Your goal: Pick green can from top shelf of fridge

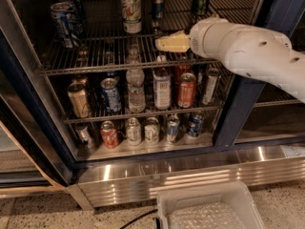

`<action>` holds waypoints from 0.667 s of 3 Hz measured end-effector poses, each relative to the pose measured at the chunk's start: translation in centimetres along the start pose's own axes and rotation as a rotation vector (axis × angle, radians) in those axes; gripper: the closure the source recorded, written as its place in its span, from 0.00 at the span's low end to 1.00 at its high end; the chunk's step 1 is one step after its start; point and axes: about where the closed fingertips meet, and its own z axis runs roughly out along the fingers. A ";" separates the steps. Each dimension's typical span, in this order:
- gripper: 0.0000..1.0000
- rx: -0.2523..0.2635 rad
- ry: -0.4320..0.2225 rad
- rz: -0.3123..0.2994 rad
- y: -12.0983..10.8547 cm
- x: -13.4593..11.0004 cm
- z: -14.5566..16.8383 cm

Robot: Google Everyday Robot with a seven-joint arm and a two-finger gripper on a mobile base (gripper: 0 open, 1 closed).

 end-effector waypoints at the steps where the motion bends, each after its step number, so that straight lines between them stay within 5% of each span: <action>1: 0.00 0.063 -0.041 0.097 -2.9 -0.3 2.5; 2: 0.00 0.076 -0.061 0.205 -3.9 -0.8 5.0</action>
Offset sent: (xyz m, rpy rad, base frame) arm 0.0979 -0.0031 0.0023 0.3270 0.0212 -0.1439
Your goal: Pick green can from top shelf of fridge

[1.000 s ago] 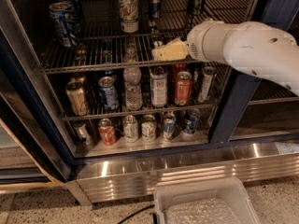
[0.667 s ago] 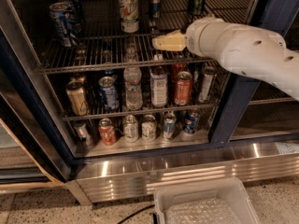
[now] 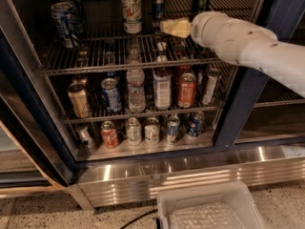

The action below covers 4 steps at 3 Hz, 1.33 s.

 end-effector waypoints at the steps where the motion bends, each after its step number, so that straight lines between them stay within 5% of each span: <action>1: 0.00 0.000 0.000 0.000 0.0 0.0 0.0; 4: 0.00 0.022 -0.101 -0.005 0.2 -2.8 4.4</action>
Offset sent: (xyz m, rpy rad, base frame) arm 0.0076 0.0126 0.0030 0.0176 -0.0453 -0.0038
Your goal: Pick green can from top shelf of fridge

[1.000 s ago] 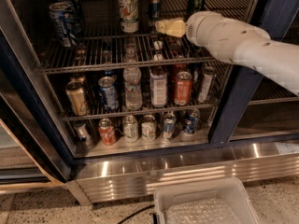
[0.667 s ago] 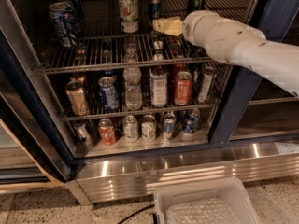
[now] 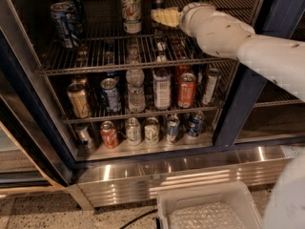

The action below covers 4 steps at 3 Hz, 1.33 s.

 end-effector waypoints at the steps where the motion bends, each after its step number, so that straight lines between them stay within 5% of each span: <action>1: 0.00 0.012 -0.018 -0.008 0.0 -0.6 2.1; 4: 0.00 0.085 0.002 -0.023 -1.2 -0.1 7.5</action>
Offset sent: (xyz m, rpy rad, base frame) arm 0.0622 0.0229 0.0037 -0.0267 -0.0288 -0.0436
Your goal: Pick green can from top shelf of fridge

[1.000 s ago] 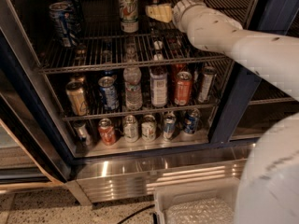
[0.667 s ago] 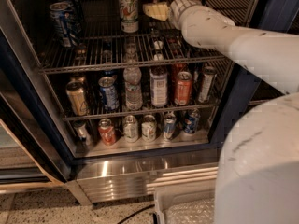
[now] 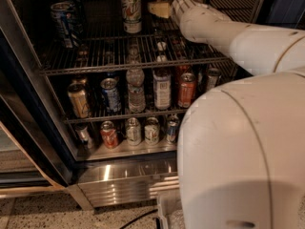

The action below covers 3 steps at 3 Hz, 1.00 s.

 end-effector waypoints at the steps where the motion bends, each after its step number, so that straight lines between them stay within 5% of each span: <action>1: 0.00 0.045 0.007 -0.002 -1.8 0.2 0.7; 3: 0.00 0.130 0.019 0.024 -6.2 0.6 1.0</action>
Offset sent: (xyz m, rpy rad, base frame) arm 0.0225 -0.0559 -0.0029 -0.0020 0.0119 -0.1325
